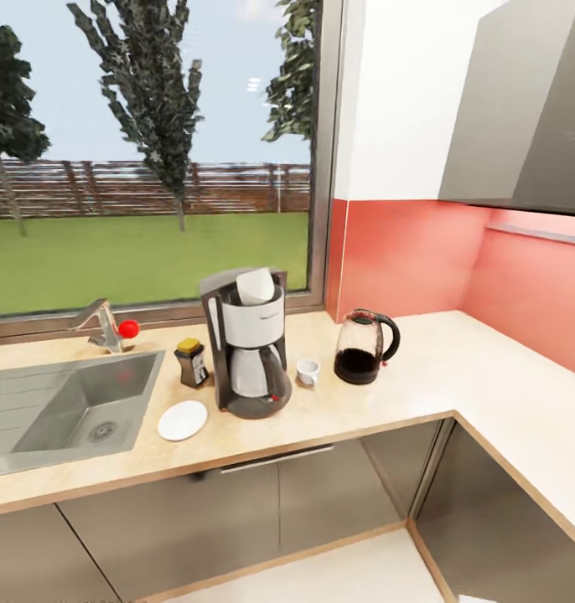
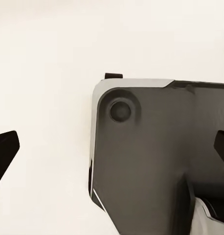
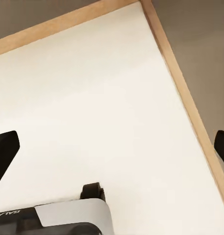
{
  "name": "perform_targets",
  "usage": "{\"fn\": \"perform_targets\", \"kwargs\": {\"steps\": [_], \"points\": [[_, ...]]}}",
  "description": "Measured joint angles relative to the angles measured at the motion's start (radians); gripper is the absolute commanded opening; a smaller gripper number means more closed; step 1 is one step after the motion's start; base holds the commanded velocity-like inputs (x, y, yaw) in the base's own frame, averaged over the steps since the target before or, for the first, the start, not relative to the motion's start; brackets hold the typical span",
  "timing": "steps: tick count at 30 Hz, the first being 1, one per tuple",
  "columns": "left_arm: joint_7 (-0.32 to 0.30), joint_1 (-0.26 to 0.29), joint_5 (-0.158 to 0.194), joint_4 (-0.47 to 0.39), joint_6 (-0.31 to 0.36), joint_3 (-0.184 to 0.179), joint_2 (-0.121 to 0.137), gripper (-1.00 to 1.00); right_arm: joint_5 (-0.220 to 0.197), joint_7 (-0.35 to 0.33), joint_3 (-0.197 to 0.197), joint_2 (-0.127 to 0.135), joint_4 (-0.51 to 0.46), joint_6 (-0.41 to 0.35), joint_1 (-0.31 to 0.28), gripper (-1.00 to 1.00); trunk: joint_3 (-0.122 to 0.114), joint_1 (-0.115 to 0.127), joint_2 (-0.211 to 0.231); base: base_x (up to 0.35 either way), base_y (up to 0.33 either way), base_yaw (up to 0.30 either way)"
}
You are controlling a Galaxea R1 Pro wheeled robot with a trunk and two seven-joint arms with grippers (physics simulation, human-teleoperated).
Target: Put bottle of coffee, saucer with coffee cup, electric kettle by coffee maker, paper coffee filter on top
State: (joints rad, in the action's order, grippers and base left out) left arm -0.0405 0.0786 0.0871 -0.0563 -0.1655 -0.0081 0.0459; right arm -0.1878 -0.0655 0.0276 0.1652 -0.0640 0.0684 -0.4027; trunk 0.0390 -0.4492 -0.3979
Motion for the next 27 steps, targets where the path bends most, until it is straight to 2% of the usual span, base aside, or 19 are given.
{"fn": "perform_targets", "kwargs": {"steps": [7, 12, 27], "points": [[0.003, 0.0, 0.002, 0.0, 0.001, 0.002, 0.0, 1.0, 0.0, 0.0, 0.0, 0.0, 0.0, 0.0, 0.0, 1.0, 0.0, 0.0, 0.0, 0.062, -0.281, 0.277], [0.004, 0.0, 0.003, 0.0, 0.001, 0.007, 0.0, 1.0, 0.0, 0.0, 0.0, 0.0, 0.0, 0.0, 0.0, 1.0, 0.0, -0.001, 0.0, -0.132, -0.168, 0.217], [0.007, 0.001, 0.002, -0.004, 0.003, 0.006, 0.011, 1.0, 0.002, -0.003, 0.003, -0.016, -0.02, 0.002, 0.0, 1.0, 0.0, -0.001, 0.0, -0.045, -0.026, 0.013]]}}
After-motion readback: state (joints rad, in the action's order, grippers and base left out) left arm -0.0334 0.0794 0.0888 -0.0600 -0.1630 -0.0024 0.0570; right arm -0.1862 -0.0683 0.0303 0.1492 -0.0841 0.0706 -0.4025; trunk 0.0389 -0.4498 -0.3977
